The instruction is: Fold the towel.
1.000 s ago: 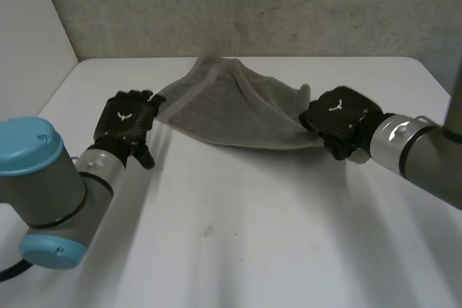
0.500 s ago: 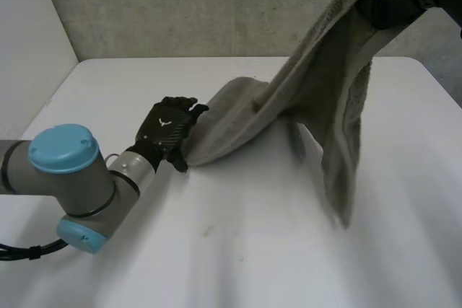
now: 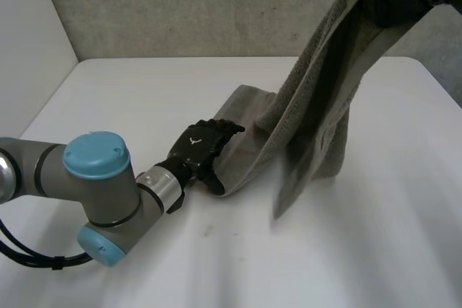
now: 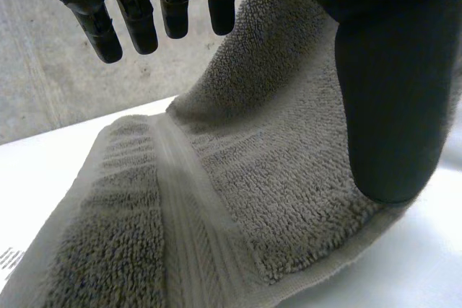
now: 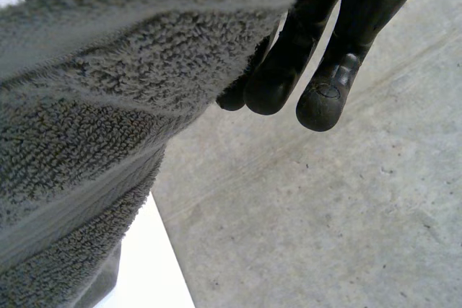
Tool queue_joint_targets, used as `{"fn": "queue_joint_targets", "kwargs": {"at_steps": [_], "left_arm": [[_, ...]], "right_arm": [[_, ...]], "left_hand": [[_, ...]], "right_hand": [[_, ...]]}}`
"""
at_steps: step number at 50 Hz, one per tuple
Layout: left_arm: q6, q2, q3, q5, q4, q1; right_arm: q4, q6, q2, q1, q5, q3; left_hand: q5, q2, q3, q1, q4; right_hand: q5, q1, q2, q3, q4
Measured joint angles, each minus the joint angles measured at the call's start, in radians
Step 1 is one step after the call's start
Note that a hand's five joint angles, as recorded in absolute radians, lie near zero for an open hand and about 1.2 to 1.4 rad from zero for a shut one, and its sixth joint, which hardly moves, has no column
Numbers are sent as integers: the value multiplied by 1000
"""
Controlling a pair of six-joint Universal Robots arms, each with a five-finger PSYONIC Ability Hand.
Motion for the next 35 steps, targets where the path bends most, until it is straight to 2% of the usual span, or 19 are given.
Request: {"fn": "queue_joint_targets", "kwargs": {"at_steps": [14, 20, 24, 29, 35], "left_arm": [[-10, 138, -123, -3, -63, 77], [-43, 162, -181, -6, -75, 21], [-112, 145, -178, -17, -73, -37], [-225, 89, -124, -67, -70, -107], [-286, 15, -46, -154, -69, -165]], "right_arm": [[-4, -1, 0, -1, -7, 41], [-8, -2, 0, 4, -8, 44], [-9, -2, 0, 9, -6, 44], [-9, 0, 1, 12, -4, 45], [-8, 2, -2, 14, -4, 48]], "left_hand": [[0, 3, 3, 3, 1], [0, 3, 3, 2, 1], [0, 3, 3, 2, 1], [0, 3, 3, 3, 1], [0, 3, 3, 3, 1]], "right_hand": [[0, 0, 0, 0, 0], [0, 0, 0, 0, 0], [0, 0, 0, 0, 0], [0, 0, 0, 0, 0], [0, 0, 0, 0, 0]]}}
